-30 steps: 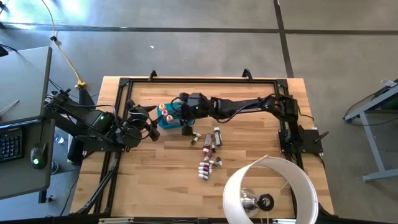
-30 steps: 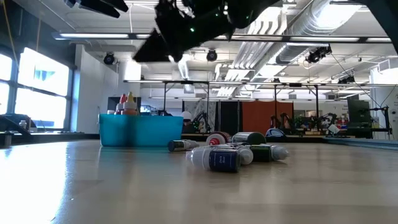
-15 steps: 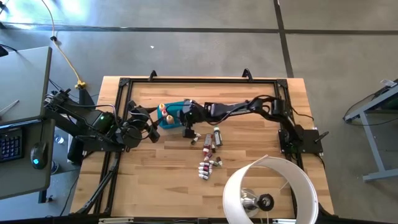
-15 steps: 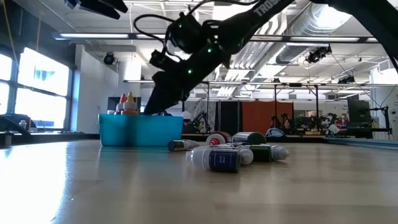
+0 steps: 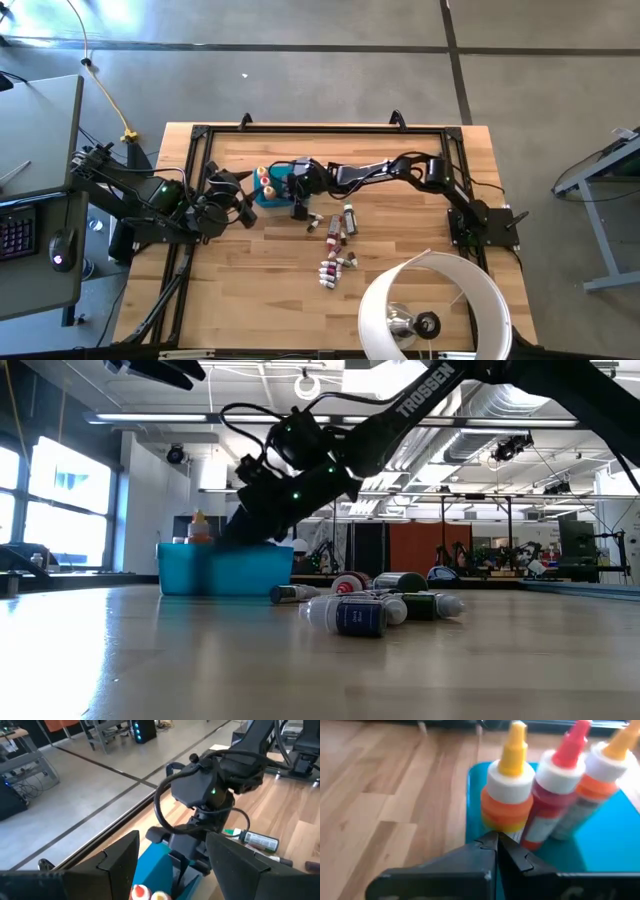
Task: Pick & Place food coloring
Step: Put the large yellow food coloring bottle into the blue bin, then adjust the large orange food coloring bottle in the blue bin
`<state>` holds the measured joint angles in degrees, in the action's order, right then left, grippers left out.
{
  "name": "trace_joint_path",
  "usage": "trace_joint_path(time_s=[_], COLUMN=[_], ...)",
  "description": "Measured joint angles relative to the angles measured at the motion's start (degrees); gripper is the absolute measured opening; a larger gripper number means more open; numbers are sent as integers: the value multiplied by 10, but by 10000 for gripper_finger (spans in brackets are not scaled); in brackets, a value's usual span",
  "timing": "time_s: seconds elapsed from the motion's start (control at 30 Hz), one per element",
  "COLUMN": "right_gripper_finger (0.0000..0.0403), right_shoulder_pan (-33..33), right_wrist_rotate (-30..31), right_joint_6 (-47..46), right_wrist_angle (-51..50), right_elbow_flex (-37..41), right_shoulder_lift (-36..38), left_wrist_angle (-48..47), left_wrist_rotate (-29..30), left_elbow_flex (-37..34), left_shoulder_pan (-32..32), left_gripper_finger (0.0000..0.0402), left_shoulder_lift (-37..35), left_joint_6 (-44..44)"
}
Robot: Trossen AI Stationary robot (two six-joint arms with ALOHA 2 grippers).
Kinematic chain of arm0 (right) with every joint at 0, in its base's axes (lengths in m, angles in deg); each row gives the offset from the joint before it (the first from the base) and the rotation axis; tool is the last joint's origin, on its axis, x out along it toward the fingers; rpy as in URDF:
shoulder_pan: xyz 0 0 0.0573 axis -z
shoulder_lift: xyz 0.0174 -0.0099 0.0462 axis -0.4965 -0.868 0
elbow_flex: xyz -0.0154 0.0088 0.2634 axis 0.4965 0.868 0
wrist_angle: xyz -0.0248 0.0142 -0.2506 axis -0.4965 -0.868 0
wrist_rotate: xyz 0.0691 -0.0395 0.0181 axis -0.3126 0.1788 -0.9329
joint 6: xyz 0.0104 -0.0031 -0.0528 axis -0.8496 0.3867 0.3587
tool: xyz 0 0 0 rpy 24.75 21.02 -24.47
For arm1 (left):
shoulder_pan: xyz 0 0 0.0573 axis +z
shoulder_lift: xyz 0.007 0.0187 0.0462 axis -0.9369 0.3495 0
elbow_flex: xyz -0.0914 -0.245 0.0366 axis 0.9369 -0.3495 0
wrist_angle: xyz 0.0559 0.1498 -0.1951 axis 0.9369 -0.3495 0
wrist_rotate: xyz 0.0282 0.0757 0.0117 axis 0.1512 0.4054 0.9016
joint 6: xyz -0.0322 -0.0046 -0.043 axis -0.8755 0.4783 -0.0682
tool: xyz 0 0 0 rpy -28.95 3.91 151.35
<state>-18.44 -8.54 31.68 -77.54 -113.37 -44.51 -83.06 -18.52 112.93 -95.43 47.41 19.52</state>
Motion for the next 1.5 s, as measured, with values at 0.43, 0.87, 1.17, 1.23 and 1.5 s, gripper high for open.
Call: trace_joint_path(time_s=[0.43,0.87,1.17,1.23,1.5], right_gripper_finger=[0,0,0,0,0], right_shoulder_pan=[9,-12,-68,-87,-152], right_wrist_rotate=[-2,122,178,177,179], right_joint_6=[-9,96,96,92,31], right_wrist_angle=[43,-210,-374,-413,-534], right_elbow_flex=[-37,-122,-124,-124,-124], right_shoulder_lift=[-14,90,279,320,446], left_wrist_angle=[0,-15,-5,25,130], left_wrist_rotate=[12,-23,-20,-26,-271], left_elbow_flex=[0,-1,0,0,0], left_shoulder_pan=[0,0,2,22,192], left_gripper_finger=[227,226,139,97,16], left_shoulder_lift=[0,22,94,112,182], left_joint_6=[0,-35,-45,-44,71])
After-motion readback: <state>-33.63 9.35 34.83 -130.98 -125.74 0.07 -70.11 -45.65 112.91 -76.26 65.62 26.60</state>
